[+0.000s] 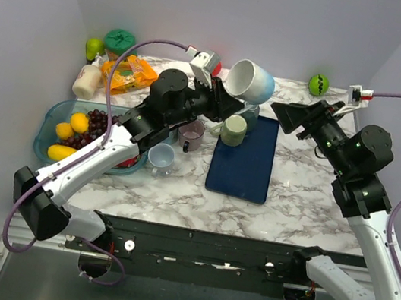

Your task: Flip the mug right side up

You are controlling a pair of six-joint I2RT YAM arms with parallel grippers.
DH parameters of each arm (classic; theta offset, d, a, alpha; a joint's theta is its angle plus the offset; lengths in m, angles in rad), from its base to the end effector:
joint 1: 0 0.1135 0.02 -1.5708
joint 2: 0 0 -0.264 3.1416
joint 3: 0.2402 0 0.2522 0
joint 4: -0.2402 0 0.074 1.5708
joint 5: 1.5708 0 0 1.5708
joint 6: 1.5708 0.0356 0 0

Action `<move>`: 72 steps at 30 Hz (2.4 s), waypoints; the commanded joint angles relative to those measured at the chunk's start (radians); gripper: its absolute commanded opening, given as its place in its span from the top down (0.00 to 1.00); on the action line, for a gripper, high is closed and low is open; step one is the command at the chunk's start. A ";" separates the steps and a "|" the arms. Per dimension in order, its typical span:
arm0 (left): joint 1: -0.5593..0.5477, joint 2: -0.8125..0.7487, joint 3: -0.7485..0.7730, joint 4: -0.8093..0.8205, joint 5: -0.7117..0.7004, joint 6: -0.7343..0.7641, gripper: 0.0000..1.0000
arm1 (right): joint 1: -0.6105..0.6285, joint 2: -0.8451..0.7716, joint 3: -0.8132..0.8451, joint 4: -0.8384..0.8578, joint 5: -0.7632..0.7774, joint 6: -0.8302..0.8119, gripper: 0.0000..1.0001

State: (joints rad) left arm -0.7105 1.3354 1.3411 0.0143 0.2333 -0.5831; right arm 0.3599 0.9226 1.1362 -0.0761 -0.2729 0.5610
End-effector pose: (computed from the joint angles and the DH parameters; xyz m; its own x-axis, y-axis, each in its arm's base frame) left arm 0.2309 -0.2095 0.4338 -0.4332 -0.3340 -0.8371 0.6843 0.4826 -0.5466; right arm 0.1787 0.0775 0.4494 -0.2048 0.4704 -0.8584 -0.5670 0.6579 0.4957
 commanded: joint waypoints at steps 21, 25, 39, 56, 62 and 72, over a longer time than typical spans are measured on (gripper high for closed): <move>-0.064 -0.096 -0.221 -0.461 -0.471 0.212 1.00 | 0.005 0.130 -0.035 -0.291 0.196 0.028 0.15; -0.078 -0.102 -0.348 -0.381 -0.537 0.172 1.00 | 0.005 0.143 -0.042 -0.292 0.189 0.036 0.15; -0.083 -0.041 -0.499 -0.151 -0.552 0.095 1.00 | 0.005 0.170 -0.065 -0.314 0.153 0.056 0.15; -0.116 0.001 -0.635 -0.040 -0.546 0.069 0.86 | 0.017 0.268 -0.096 -0.315 0.188 0.069 0.15; -0.127 -0.034 -0.645 -0.059 -0.555 0.055 0.45 | 0.059 0.349 -0.081 -0.318 0.294 0.122 0.15; -0.139 -0.174 -0.580 -0.166 -0.595 0.089 0.16 | 0.182 0.536 0.028 -0.382 0.497 0.299 0.15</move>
State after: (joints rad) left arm -0.8440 1.2423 0.7082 -0.1165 -0.3038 -0.5194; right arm 0.5018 1.4021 1.0992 -0.4084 0.0914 0.7547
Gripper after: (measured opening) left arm 0.791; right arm 0.850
